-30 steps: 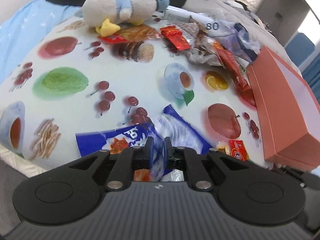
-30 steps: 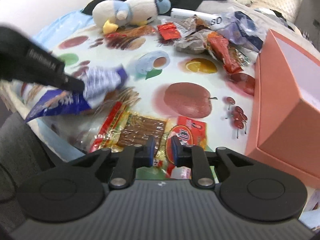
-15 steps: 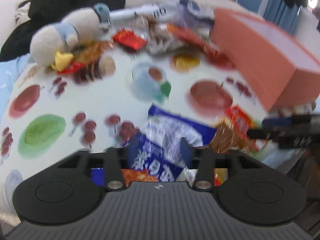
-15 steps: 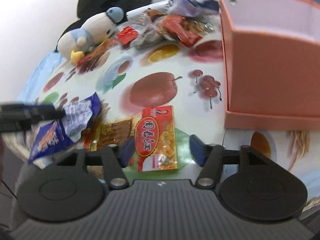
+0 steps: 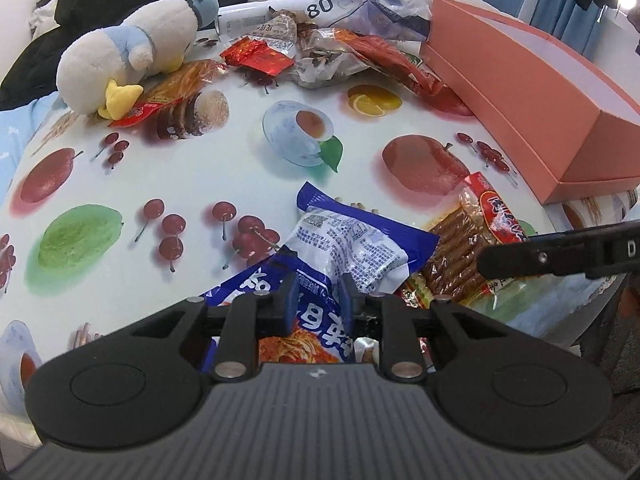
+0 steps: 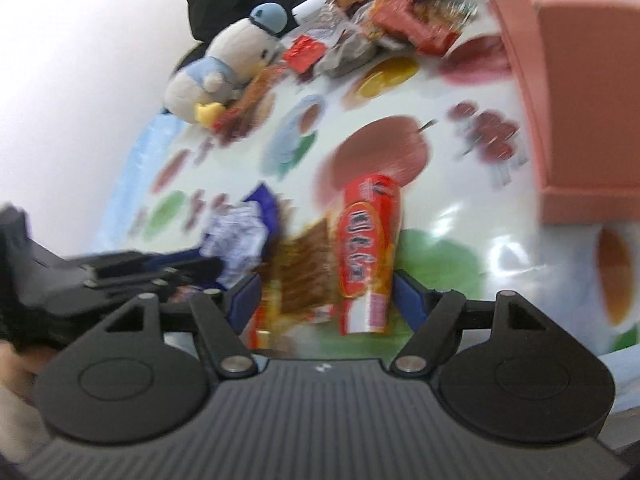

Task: Organize snacks
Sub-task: 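Carry the chip bag and tofu-strip pack over the pink box with both grippers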

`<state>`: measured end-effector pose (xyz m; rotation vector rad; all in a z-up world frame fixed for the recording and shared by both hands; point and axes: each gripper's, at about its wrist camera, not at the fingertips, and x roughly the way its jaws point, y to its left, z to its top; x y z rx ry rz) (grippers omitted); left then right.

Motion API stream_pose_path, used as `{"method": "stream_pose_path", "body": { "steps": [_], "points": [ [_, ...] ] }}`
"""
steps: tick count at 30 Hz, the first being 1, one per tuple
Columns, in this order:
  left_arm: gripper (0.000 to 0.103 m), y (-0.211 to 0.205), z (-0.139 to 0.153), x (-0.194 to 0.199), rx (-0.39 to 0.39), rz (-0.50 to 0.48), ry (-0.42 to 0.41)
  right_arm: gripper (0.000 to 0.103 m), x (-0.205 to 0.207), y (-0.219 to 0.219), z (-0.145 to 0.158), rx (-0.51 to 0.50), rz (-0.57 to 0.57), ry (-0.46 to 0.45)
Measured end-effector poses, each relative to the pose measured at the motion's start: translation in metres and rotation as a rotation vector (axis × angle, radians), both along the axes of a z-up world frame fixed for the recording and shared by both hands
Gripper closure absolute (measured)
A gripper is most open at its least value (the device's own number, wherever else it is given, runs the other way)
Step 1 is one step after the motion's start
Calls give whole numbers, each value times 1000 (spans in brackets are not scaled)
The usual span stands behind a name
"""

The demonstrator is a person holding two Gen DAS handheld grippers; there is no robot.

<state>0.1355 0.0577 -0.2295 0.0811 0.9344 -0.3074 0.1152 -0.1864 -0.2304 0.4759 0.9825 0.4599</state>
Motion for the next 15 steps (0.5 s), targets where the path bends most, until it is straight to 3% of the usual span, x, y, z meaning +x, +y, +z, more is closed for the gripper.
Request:
{"method": "stream_pose_path", "body": {
  "steps": [4,7,11,13,14,15],
  "points": [
    [78,1,0,0,-6,4,-2,32,3,5,-2,44,-16,1],
    [78,1,0,-1,-6,2,-4,45,8,16,-2,52,21,7],
    [78,1,1,-2,-1,-8,-10,86,11,31,-5,10,57,7],
    [76,-1,3,-4,17,-30,-23,90,10,34,-5,-15,57,6],
    [71,-2,4,-5,25,-46,-29,91,10,35,-4,-18,56,2],
    [59,-3,6,-6,24,-62,-29,91,10,35,-4,-22,55,1]
  ]
}}
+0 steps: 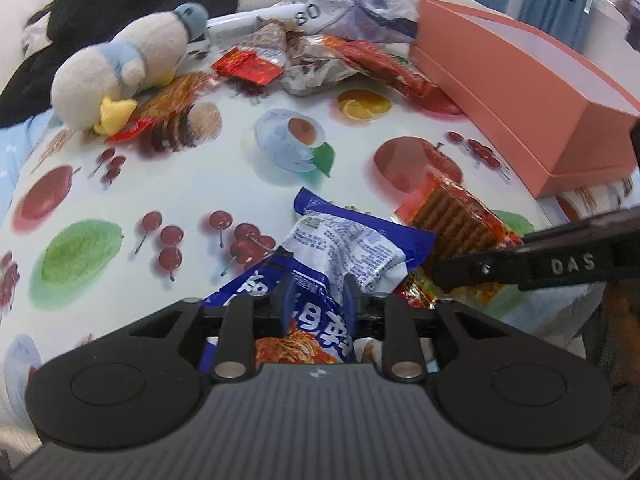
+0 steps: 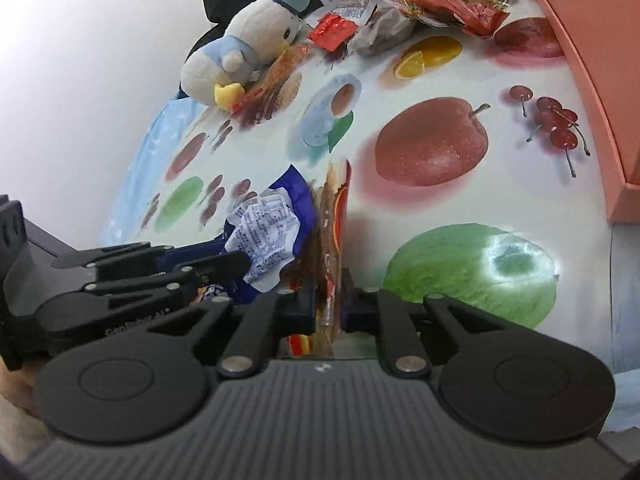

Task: Organize snacks
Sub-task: 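Carry the chip bag and tofu-strip pack over the pink box with both grippers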

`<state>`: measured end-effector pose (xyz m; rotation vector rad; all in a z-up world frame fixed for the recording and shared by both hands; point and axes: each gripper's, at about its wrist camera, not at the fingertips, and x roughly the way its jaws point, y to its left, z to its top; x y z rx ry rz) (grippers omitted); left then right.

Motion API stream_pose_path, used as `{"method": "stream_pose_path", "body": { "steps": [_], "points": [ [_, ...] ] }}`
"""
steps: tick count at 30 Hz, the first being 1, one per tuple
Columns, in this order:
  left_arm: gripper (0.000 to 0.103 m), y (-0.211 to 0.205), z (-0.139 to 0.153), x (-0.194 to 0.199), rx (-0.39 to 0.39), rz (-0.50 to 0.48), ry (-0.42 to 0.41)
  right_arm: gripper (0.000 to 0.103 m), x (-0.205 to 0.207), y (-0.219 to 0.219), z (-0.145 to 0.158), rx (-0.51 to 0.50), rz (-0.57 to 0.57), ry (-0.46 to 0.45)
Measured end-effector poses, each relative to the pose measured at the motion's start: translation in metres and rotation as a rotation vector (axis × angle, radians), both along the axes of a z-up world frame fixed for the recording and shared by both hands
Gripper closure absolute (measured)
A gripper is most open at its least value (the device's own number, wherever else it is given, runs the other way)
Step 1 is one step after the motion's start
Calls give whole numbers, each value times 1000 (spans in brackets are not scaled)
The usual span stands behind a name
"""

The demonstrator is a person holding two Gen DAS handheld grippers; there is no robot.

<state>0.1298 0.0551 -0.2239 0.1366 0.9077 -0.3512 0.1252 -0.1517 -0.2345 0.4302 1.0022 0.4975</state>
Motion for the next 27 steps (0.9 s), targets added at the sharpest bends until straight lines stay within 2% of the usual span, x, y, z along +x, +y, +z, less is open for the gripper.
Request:
{"method": "stream_pose_path", "body": {
  "steps": [1,2,3,6,8,13,16,19,23,27],
  "points": [
    [51,0,1,-1,-4,-19,-2,92,0,0,1,-6,-2,0],
    [36,0,2,-2,1,-34,-14,92,-1,-1,1,-11,-6,-2],
    [28,0,3,-3,19,-47,-32,92,-1,-2,2,-17,-9,-4],
    [24,0,3,-1,102,-96,-53,91,-3,-4,4,-42,-9,-14],
    [23,-1,3,1,123,-155,-56,92,-4,-6,5,-60,-6,-18],
    [22,-9,-13,11,188,-258,-40,91,-9,-7,11,-105,1,-36],
    [21,-8,-18,15,171,-268,-25,91,-10,-8,13,-118,2,-37],
    [22,-5,-19,18,137,-235,8,92,-14,-8,17,-150,13,-50],
    [33,-3,-19,12,88,-178,40,92,-19,-11,22,-184,19,-66],
    [48,-13,-15,0,93,-147,46,92,-23,-15,24,-196,12,-66]
  ]
}}
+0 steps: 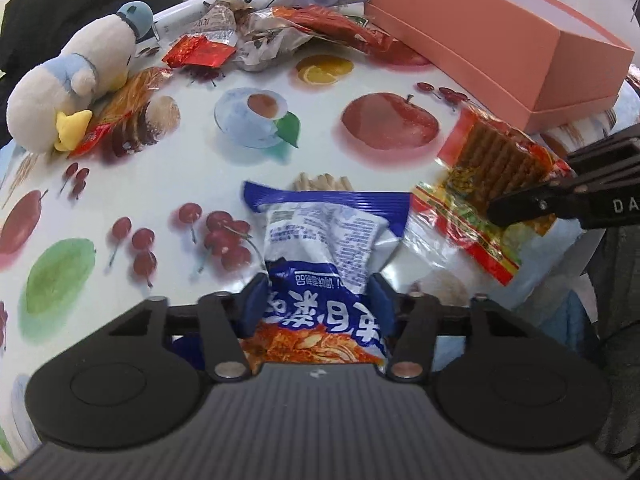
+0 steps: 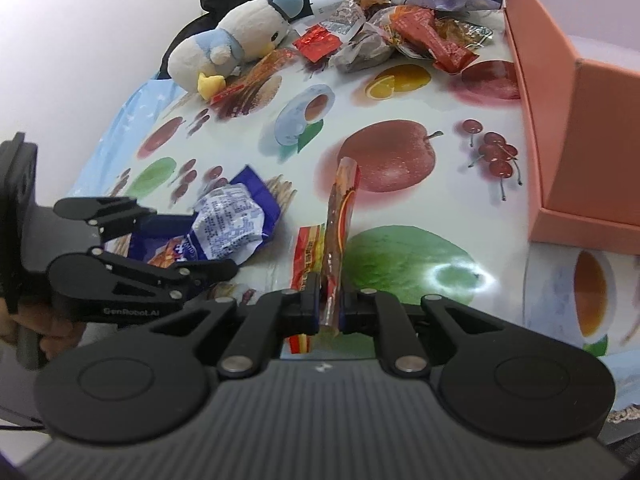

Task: Organize snacks
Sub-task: 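Carry the chip bag and tofu-strip pack over the pink box with both grippers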

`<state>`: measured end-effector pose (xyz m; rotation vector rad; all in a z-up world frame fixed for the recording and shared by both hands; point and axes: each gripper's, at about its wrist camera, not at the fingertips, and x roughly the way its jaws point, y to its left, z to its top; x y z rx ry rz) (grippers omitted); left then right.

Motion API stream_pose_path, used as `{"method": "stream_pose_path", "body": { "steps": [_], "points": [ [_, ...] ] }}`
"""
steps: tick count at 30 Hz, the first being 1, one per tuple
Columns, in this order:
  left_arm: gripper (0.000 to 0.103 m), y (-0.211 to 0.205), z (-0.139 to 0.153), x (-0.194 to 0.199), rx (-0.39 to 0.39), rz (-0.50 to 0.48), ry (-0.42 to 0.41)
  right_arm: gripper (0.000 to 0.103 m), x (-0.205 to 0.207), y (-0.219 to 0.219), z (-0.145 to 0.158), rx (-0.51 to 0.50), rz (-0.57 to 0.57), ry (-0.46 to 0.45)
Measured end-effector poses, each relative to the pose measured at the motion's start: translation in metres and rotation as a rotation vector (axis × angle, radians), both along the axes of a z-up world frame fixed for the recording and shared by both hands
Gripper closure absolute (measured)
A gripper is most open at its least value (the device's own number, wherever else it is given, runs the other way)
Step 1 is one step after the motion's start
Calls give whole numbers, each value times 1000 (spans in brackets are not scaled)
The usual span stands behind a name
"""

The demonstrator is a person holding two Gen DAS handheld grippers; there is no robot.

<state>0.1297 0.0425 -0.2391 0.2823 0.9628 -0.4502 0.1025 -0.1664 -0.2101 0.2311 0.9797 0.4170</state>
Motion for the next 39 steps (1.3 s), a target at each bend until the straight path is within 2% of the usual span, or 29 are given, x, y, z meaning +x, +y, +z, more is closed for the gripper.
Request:
{"method": "stream_pose_path", "body": {
  "steps": [3,9,15,20,30,39],
  "points": [
    [52,-8,3,-7,-7,29,6,93,-4,-2,4,-12,0,-22],
    [54,-7,11,-13,-90,177,34,94,-8,-4,19,-45,-12,-83],
    [54,-5,39,-20,-203,320,27,94,-12,-11,35,-66,-43,-136],
    [54,-6,63,-28,-260,424,2,94,-21,-16,50,-64,-70,-162],
    [54,-22,109,-55,-277,430,-68,94,-50,-28,95,-94,-121,-262],
    [54,-59,141,-79,-352,387,-87,94,-78,-49,132,-105,-193,-323]
  ]
}}
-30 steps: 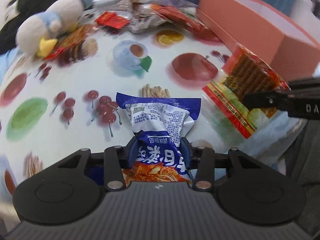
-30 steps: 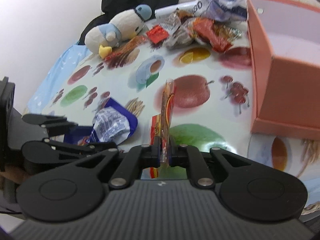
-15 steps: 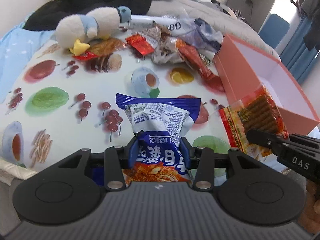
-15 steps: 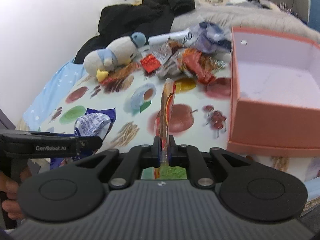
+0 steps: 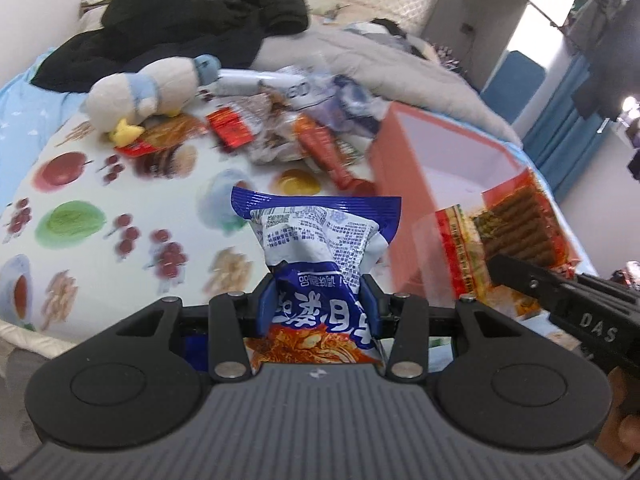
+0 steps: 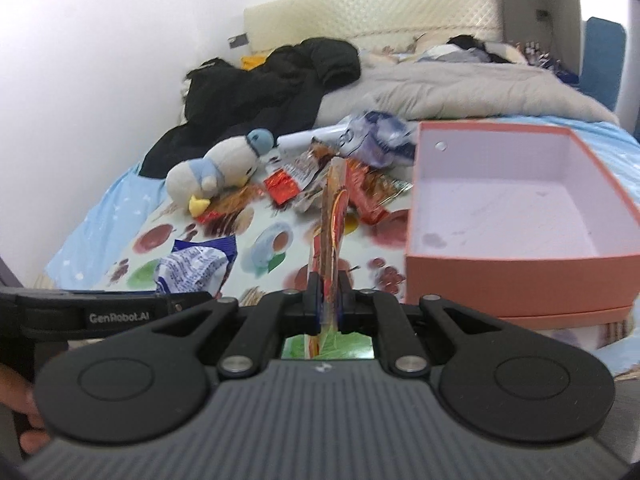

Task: Organize snacks
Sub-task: 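Carry the chip bag and tofu-strip pack over the pink box with both grippers, then open both grippers to drop the snacks into the pink box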

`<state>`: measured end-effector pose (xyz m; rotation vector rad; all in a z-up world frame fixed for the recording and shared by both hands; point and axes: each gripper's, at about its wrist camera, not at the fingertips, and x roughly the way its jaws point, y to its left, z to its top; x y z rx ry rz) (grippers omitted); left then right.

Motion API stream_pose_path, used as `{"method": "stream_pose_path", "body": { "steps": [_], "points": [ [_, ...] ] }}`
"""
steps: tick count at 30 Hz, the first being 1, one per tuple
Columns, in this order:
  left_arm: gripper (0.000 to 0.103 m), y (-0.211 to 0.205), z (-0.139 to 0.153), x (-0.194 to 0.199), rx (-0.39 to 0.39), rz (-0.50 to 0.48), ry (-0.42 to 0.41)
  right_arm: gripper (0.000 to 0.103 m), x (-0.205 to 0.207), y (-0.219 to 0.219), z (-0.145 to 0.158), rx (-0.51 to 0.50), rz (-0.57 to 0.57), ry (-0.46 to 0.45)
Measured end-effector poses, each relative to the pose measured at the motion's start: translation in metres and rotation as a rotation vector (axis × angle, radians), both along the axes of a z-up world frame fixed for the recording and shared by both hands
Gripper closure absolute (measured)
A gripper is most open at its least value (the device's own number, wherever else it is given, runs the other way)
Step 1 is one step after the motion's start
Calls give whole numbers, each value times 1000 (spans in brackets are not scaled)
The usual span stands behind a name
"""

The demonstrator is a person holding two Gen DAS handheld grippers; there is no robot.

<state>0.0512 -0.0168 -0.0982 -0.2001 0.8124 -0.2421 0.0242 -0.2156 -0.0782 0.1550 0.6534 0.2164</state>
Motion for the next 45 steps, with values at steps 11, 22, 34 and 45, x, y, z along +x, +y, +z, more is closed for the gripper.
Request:
{"method": "stream_pose_path", "body": {
  "steps": [11,22,34,45],
  "points": [
    [54,-64,20,21,-49,-125,-36,94,-17,-48,15,-14,-126,-28],
    [54,-155,27,109,-42,-262,-27,94,37,-109,9,-3,-209,-11],
    [54,-227,-16,222,-13,-300,76,93,124,-171,-22,-4,-257,56],
    [53,-259,-57,276,29,-338,140,91,185,-192,-73,-3,-239,222]
  ]
}}
